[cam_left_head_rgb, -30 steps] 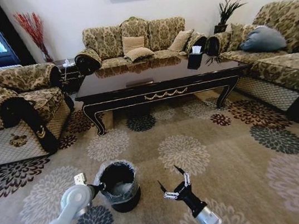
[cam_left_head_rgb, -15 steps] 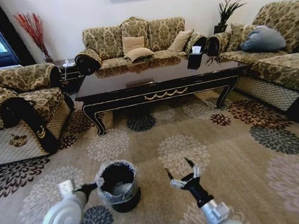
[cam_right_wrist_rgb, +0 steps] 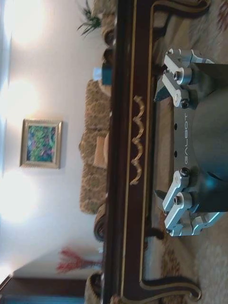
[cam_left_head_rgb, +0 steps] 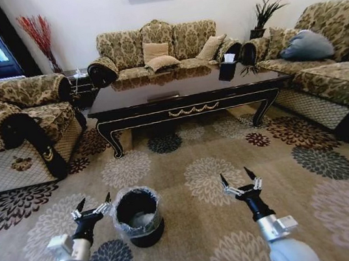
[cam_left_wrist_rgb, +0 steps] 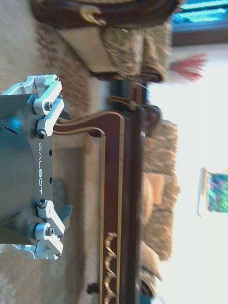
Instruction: Move to the front of the table and pick up the trash from the floor, then place it into the trash bin.
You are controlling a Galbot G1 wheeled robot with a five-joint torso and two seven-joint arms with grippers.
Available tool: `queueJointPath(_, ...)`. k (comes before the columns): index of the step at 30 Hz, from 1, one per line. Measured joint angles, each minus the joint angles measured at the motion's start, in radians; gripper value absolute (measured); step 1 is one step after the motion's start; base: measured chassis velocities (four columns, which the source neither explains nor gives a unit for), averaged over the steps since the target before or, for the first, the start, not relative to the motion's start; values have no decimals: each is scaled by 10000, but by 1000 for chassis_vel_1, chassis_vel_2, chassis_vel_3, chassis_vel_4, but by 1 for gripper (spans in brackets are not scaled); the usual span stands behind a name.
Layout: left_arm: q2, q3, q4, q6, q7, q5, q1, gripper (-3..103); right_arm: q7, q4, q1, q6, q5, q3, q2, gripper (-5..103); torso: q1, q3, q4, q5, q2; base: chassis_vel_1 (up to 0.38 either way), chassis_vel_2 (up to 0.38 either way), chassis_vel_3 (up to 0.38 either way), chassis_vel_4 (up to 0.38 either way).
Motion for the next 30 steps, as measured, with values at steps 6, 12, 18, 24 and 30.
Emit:
queueJointPath(6, -575, 13, -80, -1403, 704, 311, 830, 100, -434, -583, -92, 517, 685, 332, 16, 100, 1, -1, 2, -2, 0, 0, 0, 0, 0)
queueJointPath(12, -1139, 29, -27, -2468, 957, 1157, 1617, 100, -649, -816, -156, 820, 276, 263, 198, 100, 0, 0, 1, 0, 0, 0, 0, 0, 0)
queueJointPath(18, -1365, 205, 428, -3270, 1026, 1379, 2137, 100, -713, -738, -204, 901, -179, 222, 266, 100, 1, 0, -1, -3, 0, 0, 0, 0, 0)
queueJointPath(24, -1316, 194, 806, -3752, 1013, 1360, 2349, 100, -817, -807, -215, 994, -302, 293, 225, 100, 1, 0, 1, -3, 0, 0, 0, 0, 0)
queueJointPath(30, -1175, 94, 871, -3802, 973, 1309, 2358, 100, -957, -783, -324, 1027, -461, 296, 266, 100, 1, 0, 0, -3, 0, 0, 0, 0, 0)
